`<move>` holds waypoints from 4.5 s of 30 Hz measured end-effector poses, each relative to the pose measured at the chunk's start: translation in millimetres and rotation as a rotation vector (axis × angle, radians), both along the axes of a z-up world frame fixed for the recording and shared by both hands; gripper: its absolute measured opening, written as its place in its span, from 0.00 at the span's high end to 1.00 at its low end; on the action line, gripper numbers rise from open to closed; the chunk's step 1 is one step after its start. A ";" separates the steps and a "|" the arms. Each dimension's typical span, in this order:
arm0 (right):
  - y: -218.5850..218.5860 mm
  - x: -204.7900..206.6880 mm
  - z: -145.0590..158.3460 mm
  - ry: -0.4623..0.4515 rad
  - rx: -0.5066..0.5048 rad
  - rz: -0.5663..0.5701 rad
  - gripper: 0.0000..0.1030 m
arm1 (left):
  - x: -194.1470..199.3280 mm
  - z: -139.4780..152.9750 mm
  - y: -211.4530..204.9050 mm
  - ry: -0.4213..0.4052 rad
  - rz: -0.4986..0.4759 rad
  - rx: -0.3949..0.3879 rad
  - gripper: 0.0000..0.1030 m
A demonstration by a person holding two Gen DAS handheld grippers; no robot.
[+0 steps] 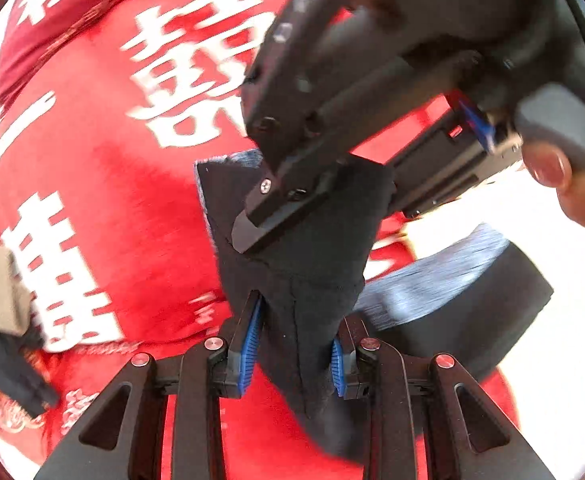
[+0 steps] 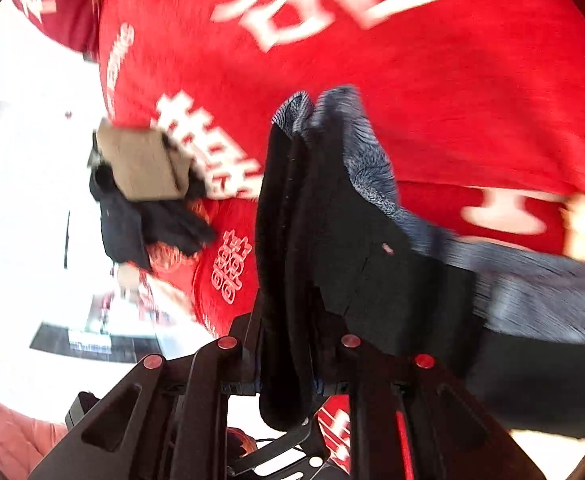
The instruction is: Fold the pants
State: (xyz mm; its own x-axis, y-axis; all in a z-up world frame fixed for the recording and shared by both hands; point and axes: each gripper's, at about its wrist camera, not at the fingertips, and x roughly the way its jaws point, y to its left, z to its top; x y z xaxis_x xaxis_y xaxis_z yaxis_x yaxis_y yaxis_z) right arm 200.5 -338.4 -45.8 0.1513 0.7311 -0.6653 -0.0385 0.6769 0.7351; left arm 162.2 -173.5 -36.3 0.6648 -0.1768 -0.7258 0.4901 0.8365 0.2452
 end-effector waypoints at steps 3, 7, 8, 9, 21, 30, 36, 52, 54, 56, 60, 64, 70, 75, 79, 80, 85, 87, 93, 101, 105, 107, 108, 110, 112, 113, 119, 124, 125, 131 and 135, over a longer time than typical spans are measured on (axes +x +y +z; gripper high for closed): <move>-66.8 -28.3 -2.8 0.006 -0.005 -0.096 0.81 | -14.6 -6.7 -47.4 0.027 -0.068 0.001 0.71; -139.8 -58.7 -25.4 0.049 0.005 -0.199 0.81 | -31.4 -28.6 -103.3 0.071 -0.143 0.026 0.71; -155.4 -65.4 -29.7 0.061 0.008 -0.218 0.81 | -34.9 -36.8 -115.5 0.088 -0.159 0.034 0.71; -166.8 -71.9 -38.8 0.076 0.013 -0.239 0.81 | -39.1 -46.1 -128.2 0.101 -0.176 0.048 0.71; -222.1 -107.3 -125.9 0.150 -0.024 -0.309 0.81 | -56.4 -123.1 -182.1 0.175 -0.237 0.219 0.63; -221.8 -125.1 -108.5 0.138 -0.194 -0.303 0.79 | -44.1 -86.3 -117.2 0.239 -0.150 0.166 0.27; -220.3 -137.1 -98.0 0.123 -0.353 -0.325 0.73 | 9.9 -82.8 -51.6 0.276 0.056 0.163 0.27; -159.8 -148.2 -75.3 0.104 -0.529 -0.204 0.73 | 19.6 -123.9 -6.4 0.512 0.281 0.028 0.13; -157.2 -147.1 -91.9 0.163 -0.557 -0.210 0.73 | 19.6 -124.8 -6.5 0.536 0.275 0.023 0.13; -159.1 -150.0 -91.5 0.182 -0.540 -0.251 0.73 | 20.7 -123.4 -3.0 0.553 0.267 0.014 0.13; -152.6 -157.8 -87.8 0.226 -0.601 -0.264 0.73 | 20.7 -121.1 2.4 0.600 0.242 0.005 0.13; -141.0 -171.0 -82.6 0.267 -0.612 -0.311 0.68 | 20.3 -115.1 10.4 0.624 0.216 0.012 0.13; -103.0 -185.0 -65.3 0.253 -0.593 -0.339 0.52 | 16.8 -105.8 27.7 0.644 0.169 0.041 0.13; -79.4 -191.9 -63.3 0.243 -0.557 -0.332 0.44 | 19.9 -102.9 38.4 0.641 0.154 0.047 0.13; -73.3 -198.9 -65.8 0.252 -0.533 -0.325 0.44 | 22.1 -109.8 41.2 0.649 0.165 0.050 0.13; -74.5 -199.1 -66.3 0.254 -0.531 -0.323 0.44 | 22.2 -110.7 41.5 0.655 0.170 0.045 0.13; -93.6 -189.7 -66.7 0.237 -0.515 -0.318 0.39 | 35.8 -114.4 44.5 0.689 0.227 -0.022 0.13; -106.9 -183.8 -63.9 0.225 -0.519 -0.317 0.39 | 43.5 -114.6 43.1 0.699 0.247 -0.038 0.13; -156.0 -150.4 -58.3 0.203 -0.509 -0.318 0.27 | 73.1 -113.1 20.0 0.710 0.291 -0.066 0.13; -204.6 -96.5 -73.5 0.160 -0.476 -0.294 0.27 | 104.9 -123.6 -10.8 0.655 0.371 -0.059 0.13; -215.1 -52.2 -84.1 0.115 -0.461 -0.299 0.56 | 131.5 -126.5 0.7 0.658 0.471 -0.120 0.13; -213.9 -34.0 -89.4 0.104 -0.473 -0.280 0.74 | 142.1 -125.7 4.0 0.651 0.499 -0.137 0.13; -210.1 -26.9 -92.1 0.107 -0.494 -0.262 0.74 | 147.0 -125.5 5.2 0.643 0.512 -0.142 0.13; -206.2 -20.3 -102.1 0.116 -0.533 -0.211 0.75 | 154.6 -130.0 3.9 0.629 0.521 -0.128 0.13; -200.6 -20.0 -109.1 0.121 -0.534 -0.197 0.75 | 157.6 -145.1 0.9 0.642 0.510 -0.089 0.13; -200.4 -22.7 -111.6 0.124 -0.529 -0.189 0.75 | 157.7 -152.9 -0.1 0.653 0.507 -0.069 0.07; -216.7 -45.6 -104.3 0.137 -0.460 -0.180 0.73 | 157.4 -148.4 10.0 0.666 0.507 -0.062 0.00; -243.8 -73.0 -103.3 0.184 -0.345 -0.221 0.41 | 149.9 -140.7 19.4 0.706 0.403 -0.088 0.00; -250.1 -79.2 -106.2 0.203 -0.317 -0.232 0.41 | 149.2 -141.1 22.0 0.721 0.386 -0.100 0.00; -270.1 -94.9 -139.5 0.280 -0.183 -0.224 0.37 | 152.2 -159.6 36.3 0.971 0.285 -0.325 0.00; -286.6 -82.2 -154.6 0.282 -0.063 -0.224 0.36 | 149.0 -175.1 27.7 1.051 0.225 -0.350 0.00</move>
